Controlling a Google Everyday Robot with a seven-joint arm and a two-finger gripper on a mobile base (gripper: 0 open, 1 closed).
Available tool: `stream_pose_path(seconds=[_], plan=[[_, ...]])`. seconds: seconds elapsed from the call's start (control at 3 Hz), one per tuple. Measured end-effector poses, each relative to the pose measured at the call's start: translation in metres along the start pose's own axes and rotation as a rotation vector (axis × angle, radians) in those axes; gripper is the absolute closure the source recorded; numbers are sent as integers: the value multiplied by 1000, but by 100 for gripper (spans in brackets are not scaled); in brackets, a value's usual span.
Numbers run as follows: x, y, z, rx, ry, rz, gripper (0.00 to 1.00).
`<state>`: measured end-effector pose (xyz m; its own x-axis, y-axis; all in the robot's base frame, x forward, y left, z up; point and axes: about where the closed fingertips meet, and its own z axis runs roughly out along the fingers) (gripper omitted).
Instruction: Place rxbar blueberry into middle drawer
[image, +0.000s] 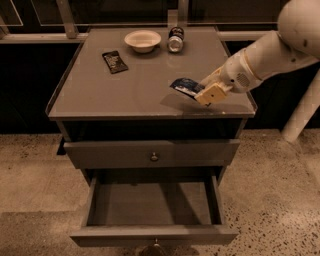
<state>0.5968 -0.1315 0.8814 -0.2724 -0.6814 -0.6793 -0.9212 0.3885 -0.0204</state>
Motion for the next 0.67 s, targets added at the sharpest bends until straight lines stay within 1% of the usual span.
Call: stream_pose_path(seconds=[0.33, 0.67], plan=[[34, 56, -15, -58, -98, 67, 100], [66, 62, -31, -40, -106, 132, 100]])
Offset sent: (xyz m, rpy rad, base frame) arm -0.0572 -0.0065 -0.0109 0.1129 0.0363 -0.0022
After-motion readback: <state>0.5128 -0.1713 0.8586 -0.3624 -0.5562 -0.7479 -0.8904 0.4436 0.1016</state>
